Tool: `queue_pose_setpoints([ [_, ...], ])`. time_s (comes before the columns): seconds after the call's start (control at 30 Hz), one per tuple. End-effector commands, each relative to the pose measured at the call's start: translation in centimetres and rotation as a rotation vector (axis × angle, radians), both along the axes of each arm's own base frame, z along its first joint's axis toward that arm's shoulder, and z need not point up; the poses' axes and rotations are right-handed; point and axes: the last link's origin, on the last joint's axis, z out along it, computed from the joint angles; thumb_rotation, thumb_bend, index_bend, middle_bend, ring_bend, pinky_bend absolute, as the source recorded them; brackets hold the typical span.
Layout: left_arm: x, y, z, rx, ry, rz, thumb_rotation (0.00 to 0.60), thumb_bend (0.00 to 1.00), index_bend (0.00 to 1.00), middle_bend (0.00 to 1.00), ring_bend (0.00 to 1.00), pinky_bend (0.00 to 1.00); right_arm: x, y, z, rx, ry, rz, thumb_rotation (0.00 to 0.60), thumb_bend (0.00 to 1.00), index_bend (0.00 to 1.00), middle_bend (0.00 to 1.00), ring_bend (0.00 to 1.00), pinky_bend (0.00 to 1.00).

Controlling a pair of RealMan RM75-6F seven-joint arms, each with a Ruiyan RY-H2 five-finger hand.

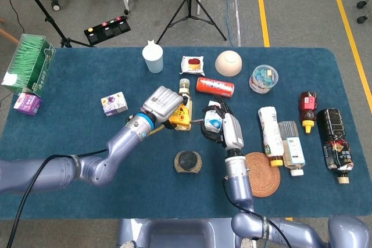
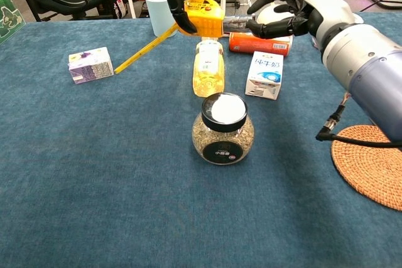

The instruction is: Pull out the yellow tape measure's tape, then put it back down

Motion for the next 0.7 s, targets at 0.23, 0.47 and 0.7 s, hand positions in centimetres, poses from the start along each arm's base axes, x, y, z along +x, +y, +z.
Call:
queue_pose_setpoints([
  [0.23, -0.07, 0.19, 0.01, 0.002, -0.001, 0.003, 0.6, 0.28, 0.62, 0.53, 0.5, 0.67, -0.02, -0.07, 0.1, -0.008, -0.013, -0.004, 0.579, 0.77, 0.56, 0.23, 0.19, 0.13],
  [0.47, 0.07, 0.26, -0.09, 0.0, -0.004, 0.004, 0.6, 0.28, 0.62, 0.53, 0.5, 0.67, -0.12, -0.09, 0.23, -0.012, -0.018, -0.006, 0.582, 0.84, 0.59, 0.25, 0.2, 0.14],
  [0.7, 0.23, 0.24, -0.19, -0.001, -0.002, -0.002, 0.6, 0.28, 0.62, 0.53, 0.5, 0.67, -0.39, -0.22, 0.5, -0.02, -0.023, -0.015, 0.58, 0.92, 0.59, 0.25, 0.2, 0.15],
])
